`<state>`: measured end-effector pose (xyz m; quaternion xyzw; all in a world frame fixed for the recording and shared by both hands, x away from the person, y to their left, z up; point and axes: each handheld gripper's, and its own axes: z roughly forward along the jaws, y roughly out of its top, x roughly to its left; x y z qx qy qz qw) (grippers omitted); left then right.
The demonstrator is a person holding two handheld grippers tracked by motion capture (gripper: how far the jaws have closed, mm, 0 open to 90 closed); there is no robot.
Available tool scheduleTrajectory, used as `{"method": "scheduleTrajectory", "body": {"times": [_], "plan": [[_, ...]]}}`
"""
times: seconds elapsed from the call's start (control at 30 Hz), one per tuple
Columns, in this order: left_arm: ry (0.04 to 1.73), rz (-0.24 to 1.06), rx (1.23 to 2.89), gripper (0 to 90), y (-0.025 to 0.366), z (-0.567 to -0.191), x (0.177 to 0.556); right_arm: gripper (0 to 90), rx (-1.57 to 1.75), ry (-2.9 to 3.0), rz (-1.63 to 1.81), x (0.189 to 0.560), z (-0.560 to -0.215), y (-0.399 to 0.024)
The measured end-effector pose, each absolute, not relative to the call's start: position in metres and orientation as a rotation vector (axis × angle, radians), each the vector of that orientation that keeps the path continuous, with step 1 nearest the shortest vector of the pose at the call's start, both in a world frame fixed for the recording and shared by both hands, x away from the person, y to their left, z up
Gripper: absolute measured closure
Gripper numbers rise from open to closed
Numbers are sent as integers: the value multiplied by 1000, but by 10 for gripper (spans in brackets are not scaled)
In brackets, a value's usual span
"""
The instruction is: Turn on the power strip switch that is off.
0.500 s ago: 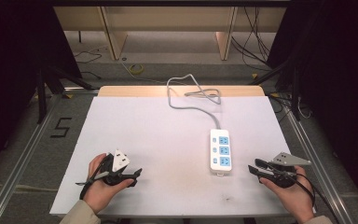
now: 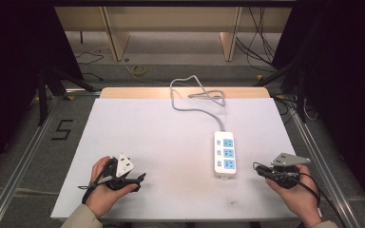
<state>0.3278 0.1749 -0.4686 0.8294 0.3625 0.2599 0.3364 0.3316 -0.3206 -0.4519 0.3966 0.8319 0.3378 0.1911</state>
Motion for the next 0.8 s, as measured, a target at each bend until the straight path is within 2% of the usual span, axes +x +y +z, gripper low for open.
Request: {"method": "scheduleTrajectory", "body": {"times": [0.07, 0.8], "plan": [[944, 677, 2163, 234, 175, -468, 328, 900, 1115, 2348, 922, 332, -450, -320], [947, 699, 2136, 242, 174, -468, 328, 900, 1144, 2387, 881, 343, -437, -310]]}}
